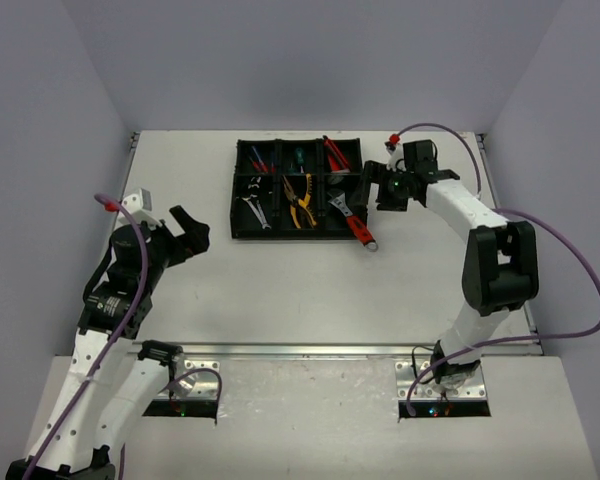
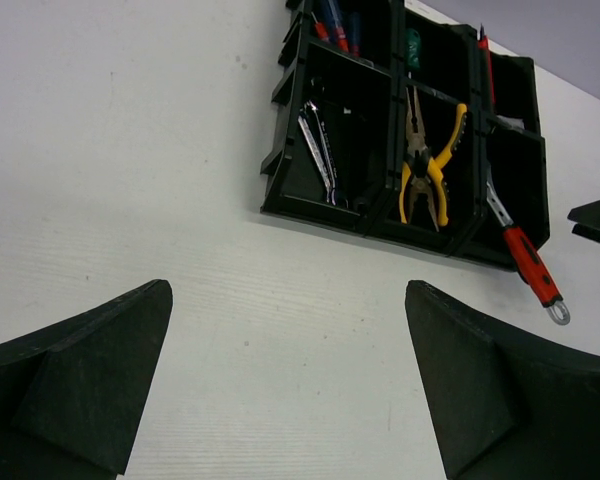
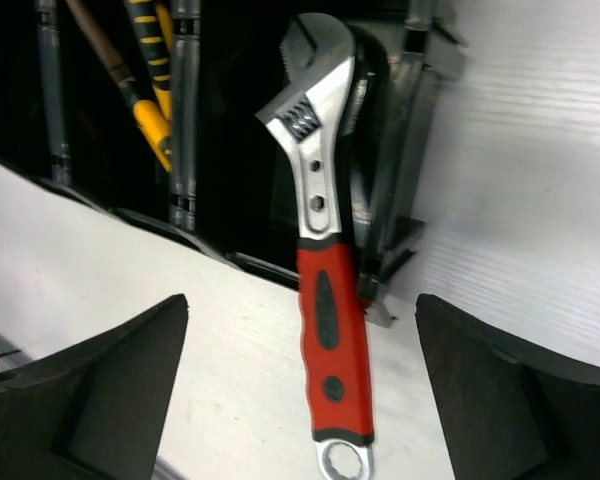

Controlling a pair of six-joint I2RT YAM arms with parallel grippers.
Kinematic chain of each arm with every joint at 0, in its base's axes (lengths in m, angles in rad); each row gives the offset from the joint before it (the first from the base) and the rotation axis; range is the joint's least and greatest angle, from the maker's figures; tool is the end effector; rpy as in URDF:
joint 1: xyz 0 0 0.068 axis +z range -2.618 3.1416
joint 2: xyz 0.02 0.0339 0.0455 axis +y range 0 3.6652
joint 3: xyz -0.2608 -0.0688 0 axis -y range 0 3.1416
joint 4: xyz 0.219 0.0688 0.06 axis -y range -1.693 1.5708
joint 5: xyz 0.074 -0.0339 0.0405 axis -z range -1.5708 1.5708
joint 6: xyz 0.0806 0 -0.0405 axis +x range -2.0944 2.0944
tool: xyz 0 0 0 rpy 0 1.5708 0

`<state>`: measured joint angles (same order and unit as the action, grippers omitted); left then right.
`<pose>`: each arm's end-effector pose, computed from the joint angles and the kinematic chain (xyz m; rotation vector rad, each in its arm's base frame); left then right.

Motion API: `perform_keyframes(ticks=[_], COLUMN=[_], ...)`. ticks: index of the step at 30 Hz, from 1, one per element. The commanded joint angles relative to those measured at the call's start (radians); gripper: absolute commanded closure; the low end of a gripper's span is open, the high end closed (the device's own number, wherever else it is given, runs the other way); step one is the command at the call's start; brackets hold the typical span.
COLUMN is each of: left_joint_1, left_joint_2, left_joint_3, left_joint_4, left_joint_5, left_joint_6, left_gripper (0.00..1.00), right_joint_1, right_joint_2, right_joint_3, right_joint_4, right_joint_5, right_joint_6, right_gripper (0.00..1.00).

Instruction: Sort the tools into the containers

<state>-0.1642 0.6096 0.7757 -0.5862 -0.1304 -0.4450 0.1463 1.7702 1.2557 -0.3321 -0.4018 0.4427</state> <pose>0.1524 -0.0146 0.2954 -0.3628 1.9635 -0.2638 0.3812 0.0880 0.2026 0.1755 2.4605 0.7497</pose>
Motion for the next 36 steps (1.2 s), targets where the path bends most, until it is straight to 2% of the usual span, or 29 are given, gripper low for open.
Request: perform_keyframes(ticks=[1,4,11,13,15,17,20,22,25,29,36], left_joint_1=[-0.002,-0.001,-0.004,-0.007,-0.009,-0.01,-0.015,-0.015,-0.015,-0.015,-0.017], left_joint_2=[0.036,0.095,0.139,0.136,0.124,0.089,0.024,-0.074,-0.181,-0.284,-0.278], left_joint_3=[0.015,0.047,0.122,0.125,0.134,0.134,0.127,0.106,0.088,0.114,0.122], left_joint_4=[0.043,0.027,-0.019,-0.015,-0.008,-0.003,-0.006,-0.006,-0.01,-0.022,-0.042], left_joint_5=[-0.002,-0.037,-0.319,-0.311,-0.261,-0.207,-0.172,-0.152,-0.162,-0.18,-0.199], left_joint_6=[0.017,0.027,0.039,0.056,0.076,0.094,0.111,0.125,0.139,0.173,0.172], left_gripper=[0.0,0.0,0.0,0.0,0.0,0.0,0.0,0.0,0.0,0.0,0.0], right_joint_1=[0.021,0.052,0.078,0.077,0.079,0.098,0.101,0.101,0.101,0.103,0.104], right_joint_2=[-0.147,-0.281,-0.691,-0.766,-0.958,-1.047,-1.092,-1.138,-1.19,-1.309,-1.388], right_joint_3=[0.053,0.028,-0.111,-0.163,-0.233,-0.233,-0.203,-0.194,-0.236,-0.332,-0.399], right_joint_4=[-0.106,-0.176,-0.316,-0.312,-0.295,-0.363,-0.48,-0.583,-0.644,-0.588,-0.556], right_joint_5=[0.155,0.271,0.377,0.367,0.342,0.427,0.466,0.617,0.713,0.683,0.714], right_joint_6=[-0.046,-0.071,-0.042,-0.065,-0.095,-0.089,-0.101,-0.097,-0.1,-0.133,-0.134], right_gripper=[0.01,0.01,0.01,0.01,0.01,0.01,0.01,0.01,0.01,0.01,0.01])
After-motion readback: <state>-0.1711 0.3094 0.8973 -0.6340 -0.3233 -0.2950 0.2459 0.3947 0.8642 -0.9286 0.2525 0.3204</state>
